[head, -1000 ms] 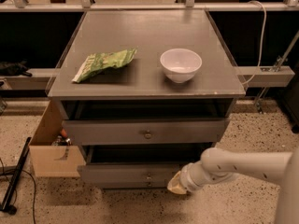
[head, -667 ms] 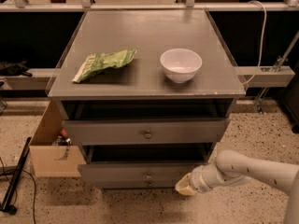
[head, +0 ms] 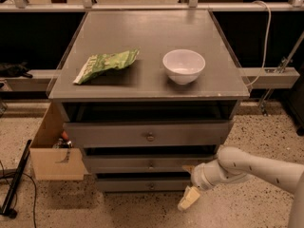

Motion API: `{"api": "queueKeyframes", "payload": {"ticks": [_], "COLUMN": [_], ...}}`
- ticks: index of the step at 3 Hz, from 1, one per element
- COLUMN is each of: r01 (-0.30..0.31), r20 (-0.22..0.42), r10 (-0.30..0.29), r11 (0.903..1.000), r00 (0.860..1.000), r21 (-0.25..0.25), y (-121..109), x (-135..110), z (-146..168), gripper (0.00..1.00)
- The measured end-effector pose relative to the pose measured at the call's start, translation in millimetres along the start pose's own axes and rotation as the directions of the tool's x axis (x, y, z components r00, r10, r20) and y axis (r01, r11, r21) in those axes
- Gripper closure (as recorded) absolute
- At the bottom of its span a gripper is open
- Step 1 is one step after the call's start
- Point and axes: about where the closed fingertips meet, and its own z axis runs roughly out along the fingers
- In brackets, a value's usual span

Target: Close middle drawer

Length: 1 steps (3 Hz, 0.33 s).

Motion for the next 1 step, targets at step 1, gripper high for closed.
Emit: {"api": "queueKeyframes", "payload": {"ticks": [1], "r01": [0.000], "r20": [0.000], "r10": [0.000], "r11": [1.0000], "r00": [1.000], "r21": [0.000], "y": [0.0], "x": [0.0], "z": [0.0], "gripper": [0.00]}}
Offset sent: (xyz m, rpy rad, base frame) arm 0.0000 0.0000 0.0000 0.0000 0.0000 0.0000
